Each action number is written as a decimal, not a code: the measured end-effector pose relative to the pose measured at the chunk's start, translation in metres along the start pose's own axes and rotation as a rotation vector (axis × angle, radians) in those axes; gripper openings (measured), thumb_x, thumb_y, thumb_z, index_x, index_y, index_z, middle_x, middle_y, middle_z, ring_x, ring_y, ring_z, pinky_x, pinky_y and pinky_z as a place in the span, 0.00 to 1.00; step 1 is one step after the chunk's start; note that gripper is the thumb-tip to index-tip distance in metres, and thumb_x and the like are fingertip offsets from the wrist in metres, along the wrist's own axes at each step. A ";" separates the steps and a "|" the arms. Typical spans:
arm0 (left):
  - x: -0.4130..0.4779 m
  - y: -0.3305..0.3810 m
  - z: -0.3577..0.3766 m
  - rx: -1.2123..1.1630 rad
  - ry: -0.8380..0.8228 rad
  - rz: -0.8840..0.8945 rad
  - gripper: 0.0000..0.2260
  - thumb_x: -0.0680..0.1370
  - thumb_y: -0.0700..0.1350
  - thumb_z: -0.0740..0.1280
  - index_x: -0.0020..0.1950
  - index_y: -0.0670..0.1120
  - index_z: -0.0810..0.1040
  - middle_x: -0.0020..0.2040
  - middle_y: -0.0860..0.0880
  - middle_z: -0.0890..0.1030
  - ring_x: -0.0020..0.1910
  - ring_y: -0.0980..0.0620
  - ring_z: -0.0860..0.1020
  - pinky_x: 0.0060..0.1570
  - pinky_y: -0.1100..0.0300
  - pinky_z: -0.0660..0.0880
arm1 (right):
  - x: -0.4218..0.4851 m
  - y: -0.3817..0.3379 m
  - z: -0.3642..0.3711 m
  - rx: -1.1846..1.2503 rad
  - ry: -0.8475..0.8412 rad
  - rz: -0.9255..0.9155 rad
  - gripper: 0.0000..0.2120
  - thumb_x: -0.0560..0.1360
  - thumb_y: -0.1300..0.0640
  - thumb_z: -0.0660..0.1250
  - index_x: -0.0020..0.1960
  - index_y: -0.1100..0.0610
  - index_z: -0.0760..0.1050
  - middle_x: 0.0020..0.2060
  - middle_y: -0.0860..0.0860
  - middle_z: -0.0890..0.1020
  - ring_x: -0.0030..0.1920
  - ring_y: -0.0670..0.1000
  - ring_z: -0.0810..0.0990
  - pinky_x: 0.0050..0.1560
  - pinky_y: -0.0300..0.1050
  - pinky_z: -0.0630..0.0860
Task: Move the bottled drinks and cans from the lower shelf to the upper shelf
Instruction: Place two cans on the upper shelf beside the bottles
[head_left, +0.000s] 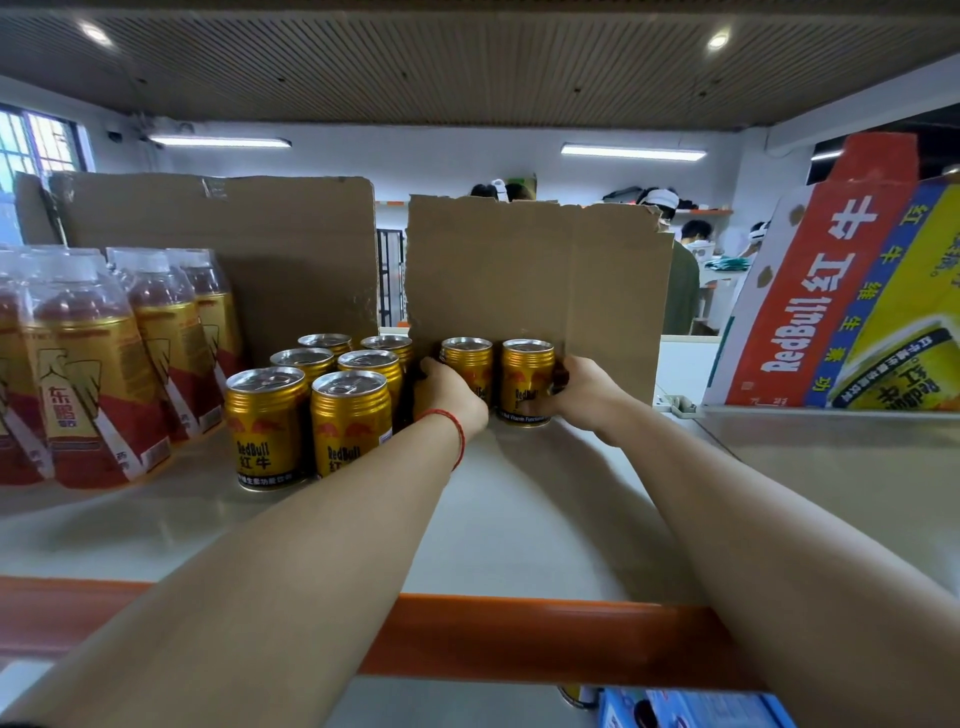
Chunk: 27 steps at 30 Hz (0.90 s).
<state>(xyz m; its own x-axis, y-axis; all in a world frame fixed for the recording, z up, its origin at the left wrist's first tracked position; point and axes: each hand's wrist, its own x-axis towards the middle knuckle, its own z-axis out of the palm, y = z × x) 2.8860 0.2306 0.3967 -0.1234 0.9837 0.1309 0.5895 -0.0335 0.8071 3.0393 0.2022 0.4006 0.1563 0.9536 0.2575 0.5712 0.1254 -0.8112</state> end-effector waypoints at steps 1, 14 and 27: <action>-0.002 0.002 -0.001 0.010 0.010 0.006 0.36 0.74 0.37 0.73 0.75 0.42 0.57 0.71 0.40 0.70 0.70 0.40 0.71 0.66 0.49 0.71 | 0.000 0.001 -0.002 -0.010 0.001 0.018 0.18 0.64 0.64 0.79 0.52 0.56 0.78 0.50 0.55 0.84 0.54 0.56 0.81 0.58 0.51 0.78; -0.055 0.011 -0.043 -0.055 -0.098 0.158 0.05 0.74 0.38 0.72 0.46 0.40 0.77 0.44 0.44 0.78 0.45 0.46 0.78 0.38 0.59 0.74 | -0.023 -0.017 -0.008 -0.251 0.059 0.201 0.16 0.70 0.61 0.74 0.54 0.68 0.78 0.39 0.56 0.74 0.39 0.54 0.70 0.40 0.46 0.68; -0.229 -0.122 -0.113 -0.679 -0.223 0.586 0.09 0.72 0.49 0.72 0.51 0.55 0.82 0.48 0.53 0.85 0.47 0.55 0.83 0.47 0.68 0.77 | -0.262 -0.071 0.047 0.166 0.327 -0.296 0.08 0.76 0.62 0.71 0.54 0.54 0.80 0.49 0.46 0.85 0.52 0.44 0.83 0.54 0.37 0.78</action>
<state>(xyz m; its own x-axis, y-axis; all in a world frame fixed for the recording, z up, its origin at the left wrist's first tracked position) 2.7521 -0.0101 0.3333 0.2449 0.7856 0.5682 -0.0941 -0.5641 0.8204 2.9198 -0.0440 0.3665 0.2671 0.7373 0.6205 0.4971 0.4462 -0.7442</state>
